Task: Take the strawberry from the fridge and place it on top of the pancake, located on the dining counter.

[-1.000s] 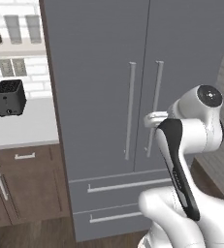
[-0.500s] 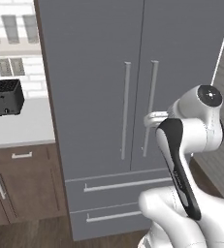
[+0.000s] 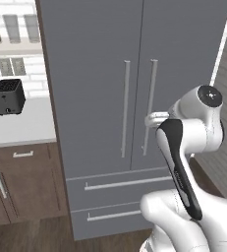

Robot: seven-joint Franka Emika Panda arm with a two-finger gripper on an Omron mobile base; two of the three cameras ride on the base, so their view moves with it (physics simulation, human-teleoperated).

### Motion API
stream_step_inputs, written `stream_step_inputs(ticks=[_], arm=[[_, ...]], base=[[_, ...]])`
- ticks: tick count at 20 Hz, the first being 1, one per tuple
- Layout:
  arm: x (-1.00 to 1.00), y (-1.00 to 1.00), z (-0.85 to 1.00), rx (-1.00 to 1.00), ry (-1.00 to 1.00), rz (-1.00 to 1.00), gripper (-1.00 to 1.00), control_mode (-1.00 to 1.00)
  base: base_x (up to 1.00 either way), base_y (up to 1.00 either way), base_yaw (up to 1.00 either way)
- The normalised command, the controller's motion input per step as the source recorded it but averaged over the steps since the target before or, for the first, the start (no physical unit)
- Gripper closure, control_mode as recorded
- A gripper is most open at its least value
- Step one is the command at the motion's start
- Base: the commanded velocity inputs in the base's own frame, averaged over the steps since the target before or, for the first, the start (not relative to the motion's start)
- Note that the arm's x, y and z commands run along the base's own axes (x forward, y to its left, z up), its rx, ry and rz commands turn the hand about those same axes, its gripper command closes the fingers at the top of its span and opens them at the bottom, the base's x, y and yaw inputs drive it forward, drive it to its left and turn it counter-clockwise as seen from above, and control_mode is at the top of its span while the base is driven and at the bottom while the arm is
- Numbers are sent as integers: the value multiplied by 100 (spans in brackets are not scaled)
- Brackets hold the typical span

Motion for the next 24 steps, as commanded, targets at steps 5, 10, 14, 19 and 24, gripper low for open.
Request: stream_step_inputs(ticks=[5, 10, 14, 19, 24], arm=[[98, -32, 0, 0, 7, 0, -100, -100], [87, -13, 0, -6, 1, -3, -100, -100], [81, -2, -6, -5, 0, -3, -100, -100], [57, -17, -7, 0, 0, 0, -100, -100], [46, -9, -15, 0, 0, 0, -100, -100]], base=[[0, 0, 0], [0, 0, 0], [0, 0, 0], [0, 0, 0], [0, 0, 0]])
